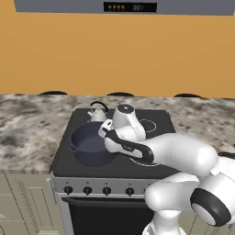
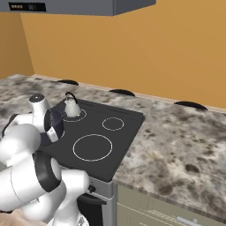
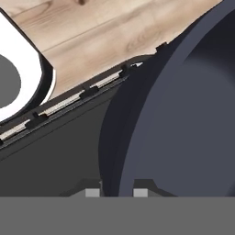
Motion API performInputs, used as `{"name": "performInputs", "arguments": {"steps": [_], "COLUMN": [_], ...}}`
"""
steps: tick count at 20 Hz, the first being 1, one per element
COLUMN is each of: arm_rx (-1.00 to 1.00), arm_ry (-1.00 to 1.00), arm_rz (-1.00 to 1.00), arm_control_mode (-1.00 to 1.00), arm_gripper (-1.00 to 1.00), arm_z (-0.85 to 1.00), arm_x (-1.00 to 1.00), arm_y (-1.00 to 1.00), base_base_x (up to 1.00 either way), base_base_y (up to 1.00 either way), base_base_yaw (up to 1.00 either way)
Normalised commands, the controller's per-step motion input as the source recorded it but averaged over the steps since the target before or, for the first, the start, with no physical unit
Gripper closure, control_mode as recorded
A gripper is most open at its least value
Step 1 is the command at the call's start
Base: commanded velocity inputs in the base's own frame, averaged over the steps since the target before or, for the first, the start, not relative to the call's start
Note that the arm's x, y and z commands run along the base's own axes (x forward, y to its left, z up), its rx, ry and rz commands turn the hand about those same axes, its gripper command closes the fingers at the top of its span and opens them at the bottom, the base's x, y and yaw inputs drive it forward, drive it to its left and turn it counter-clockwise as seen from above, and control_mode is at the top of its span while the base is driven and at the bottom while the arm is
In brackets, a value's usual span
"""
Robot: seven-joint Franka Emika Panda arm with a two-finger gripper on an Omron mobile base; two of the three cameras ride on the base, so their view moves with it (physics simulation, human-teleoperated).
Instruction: Pick the kettle from the cabinet and place it on a stove burner. Then pick the pot from the counter and place it on another stove burner. Finally, turn both burners on.
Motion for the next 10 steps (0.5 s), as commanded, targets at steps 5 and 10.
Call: {"name": "performInputs", "arguments": {"steps": [5, 10], "arm_rx": [0.0, 0.0], "arm_ry": [0.0, 0.0], "arm_rz": [0.0, 0.0], "arm_control_mode": [-1.0, -1.0], "arm_gripper": [1.0, 1.0], "arm_z": [-0.14, -0.14], "arm_x": [0.13, 0.17], "arm_y": [0.08, 0.1], "base_base_x": [0.0, 0.0], "base_base_y": [0.0, 0.0], "base_base_yaw": [0.0, 0.0]}}
